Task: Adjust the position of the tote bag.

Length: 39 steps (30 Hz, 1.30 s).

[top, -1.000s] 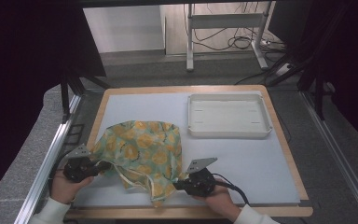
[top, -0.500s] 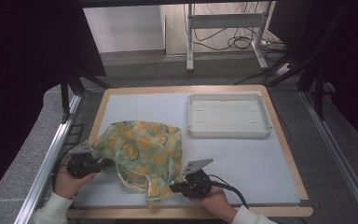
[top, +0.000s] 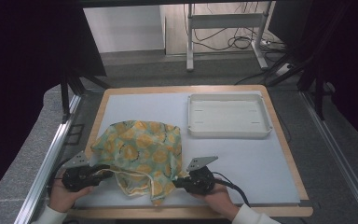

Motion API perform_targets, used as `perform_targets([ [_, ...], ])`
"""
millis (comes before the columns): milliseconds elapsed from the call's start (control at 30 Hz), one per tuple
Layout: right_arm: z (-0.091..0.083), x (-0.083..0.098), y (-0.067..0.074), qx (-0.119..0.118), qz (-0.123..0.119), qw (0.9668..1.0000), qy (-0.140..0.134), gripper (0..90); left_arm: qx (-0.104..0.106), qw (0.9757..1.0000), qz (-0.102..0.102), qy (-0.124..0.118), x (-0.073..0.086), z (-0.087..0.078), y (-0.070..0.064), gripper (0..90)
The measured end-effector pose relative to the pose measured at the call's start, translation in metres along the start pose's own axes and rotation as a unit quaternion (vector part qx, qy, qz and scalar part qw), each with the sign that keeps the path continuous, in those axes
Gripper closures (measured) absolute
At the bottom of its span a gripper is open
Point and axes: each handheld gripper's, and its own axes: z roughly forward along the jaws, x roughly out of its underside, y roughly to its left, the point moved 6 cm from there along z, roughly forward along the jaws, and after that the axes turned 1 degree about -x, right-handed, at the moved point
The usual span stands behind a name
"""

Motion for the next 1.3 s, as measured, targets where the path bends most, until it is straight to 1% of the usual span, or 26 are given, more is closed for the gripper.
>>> perform_targets([
  [33,-0.001,0.0,0.0,0.001,-0.001,1.0,-0.001,87.9,0.0,1.0,0.002,0.0,0.002,-0.001,-0.003,57.7],
  [133,-0.002,0.0,-0.001,0.002,-0.001,1.0,-0.004,87.4,-0.005,1.0,0.006,0.001,0.007,-0.007,-0.01,43.2],
  [200,-0.002,-0.001,-0.002,0.003,-0.001,1.0,-0.005,87.0,-0.001,1.0,0.007,-0.001,0.01,-0.012,-0.016,37.1],
  [333,-0.003,-0.001,-0.003,0.007,0.0,1.0,-0.007,85.4,-0.008,0.9999,0.009,-0.008,0.015,-0.021,-0.025,23.2],
  [433,-0.004,-0.002,-0.004,0.009,0.0,0.9999,-0.011,83.9,-0.008,0.9998,0.013,-0.013,0.017,-0.027,-0.029,18.5],
  [567,-0.008,-0.004,-0.006,0.011,0.006,0.9998,-0.017,83.1,-0.005,0.9993,0.022,-0.028,0.018,-0.039,-0.036,18.3],
  [633,-0.01,-0.005,-0.008,0.011,0.009,0.9996,-0.022,82.2,-0.008,0.999,0.026,-0.036,0.016,-0.044,-0.038,21.1],
  [733,-0.012,-0.007,-0.01,0.009,0.015,0.9994,-0.029,79.0,-0.023,0.9984,0.028,-0.044,0.011,-0.046,-0.037,25.0],
  [800,-0.013,-0.008,-0.01,0.01,0.014,0.9994,-0.031,76.6,-0.029,0.998,0.029,-0.048,0.006,-0.047,-0.036,27.7],
  [833,-0.013,-0.008,-0.01,0.012,0.012,0.9994,-0.032,72.8,-0.03,0.9979,0.029,-0.049,0.005,-0.047,-0.035,28.4],
  [967,-0.015,-0.009,-0.01,0.018,0.007,0.9992,-0.036,64.1,-0.035,0.9978,0.028,-0.049,-0.001,-0.047,-0.032,31.4],
  [1033,-0.018,-0.01,-0.01,0.022,0.005,0.9989,-0.04,61.1,-0.035,0.998,0.031,-0.044,-0.002,-0.044,-0.031,33.8],
  [1067,-0.02,-0.011,-0.011,0.024,0.004,0.9988,-0.042,60.2,-0.038,0.998,0.032,-0.04,-0.003,-0.042,-0.03,34.6],
  [1133,-0.024,-0.012,-0.012,0.029,0.007,0.9984,-0.048,60.1,-0.043,0.9979,0.036,-0.031,-0.003,-0.038,-0.03,35.6],
  [1233,-0.031,-0.013,-0.015,0.035,0.011,0.9977,-0.057,62.3,-0.047,0.9978,0.04,-0.025,-0.002,-0.034,-0.029,37.8],
  [1300,-0.034,-0.014,-0.017,0.039,0.012,0.9973,-0.06,62.9,-0.049,0.9978,0.039,-0.021,0.0,-0.033,-0.028,38.2],
])
